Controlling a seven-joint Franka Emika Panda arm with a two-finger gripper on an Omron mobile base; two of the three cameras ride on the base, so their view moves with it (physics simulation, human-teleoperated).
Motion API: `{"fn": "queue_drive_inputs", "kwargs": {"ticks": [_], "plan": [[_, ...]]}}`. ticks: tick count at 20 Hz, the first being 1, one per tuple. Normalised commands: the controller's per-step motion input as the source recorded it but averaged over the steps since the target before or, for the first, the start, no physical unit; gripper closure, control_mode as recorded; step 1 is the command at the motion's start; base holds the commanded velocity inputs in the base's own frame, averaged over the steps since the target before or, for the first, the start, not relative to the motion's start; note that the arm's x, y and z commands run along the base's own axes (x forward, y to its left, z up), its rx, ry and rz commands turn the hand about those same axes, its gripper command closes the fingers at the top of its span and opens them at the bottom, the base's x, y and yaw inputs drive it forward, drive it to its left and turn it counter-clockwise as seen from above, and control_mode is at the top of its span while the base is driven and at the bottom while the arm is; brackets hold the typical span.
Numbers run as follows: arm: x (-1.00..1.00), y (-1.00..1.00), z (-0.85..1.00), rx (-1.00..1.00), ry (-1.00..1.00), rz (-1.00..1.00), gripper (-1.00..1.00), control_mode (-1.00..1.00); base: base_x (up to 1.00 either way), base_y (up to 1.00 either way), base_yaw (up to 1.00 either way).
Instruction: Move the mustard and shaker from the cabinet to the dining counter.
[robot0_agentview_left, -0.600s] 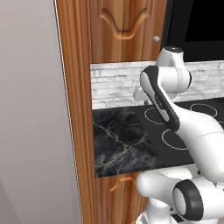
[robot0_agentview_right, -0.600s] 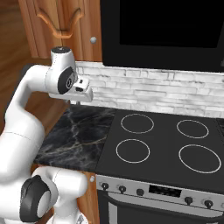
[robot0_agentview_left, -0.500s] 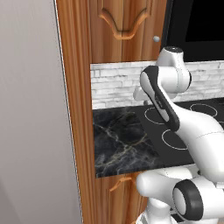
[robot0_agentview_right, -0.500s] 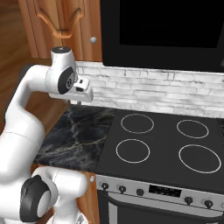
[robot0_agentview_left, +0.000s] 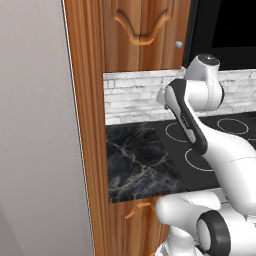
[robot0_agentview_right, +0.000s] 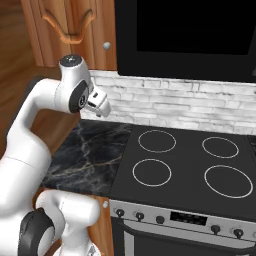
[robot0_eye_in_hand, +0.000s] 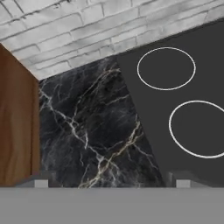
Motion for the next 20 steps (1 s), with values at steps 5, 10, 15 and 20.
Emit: {"fn": "queue_drive_inputs", "kwargs": {"ticks": [5, 10, 15, 20], "plan": [[0.15, 0.0, 0.46, 0.24, -0.39, -0.47, -1.0, -1.0, 0.0, 0.0, 0.0], [-0.04, -0.16, 0.67, 0.25, -0.35, -0.14, -1.0, -1.0, 0.0, 0.0, 0.0], [-0.25, -0.27, 0.76, 0.2, -0.19, 0.0, -1.0, -1.0, 0.0, 0.0, 0.0], [-0.42, -0.29, 0.56, 0.14, -0.1, 0.0, -1.0, -1.0, 0.0, 0.0, 0.0]]}}
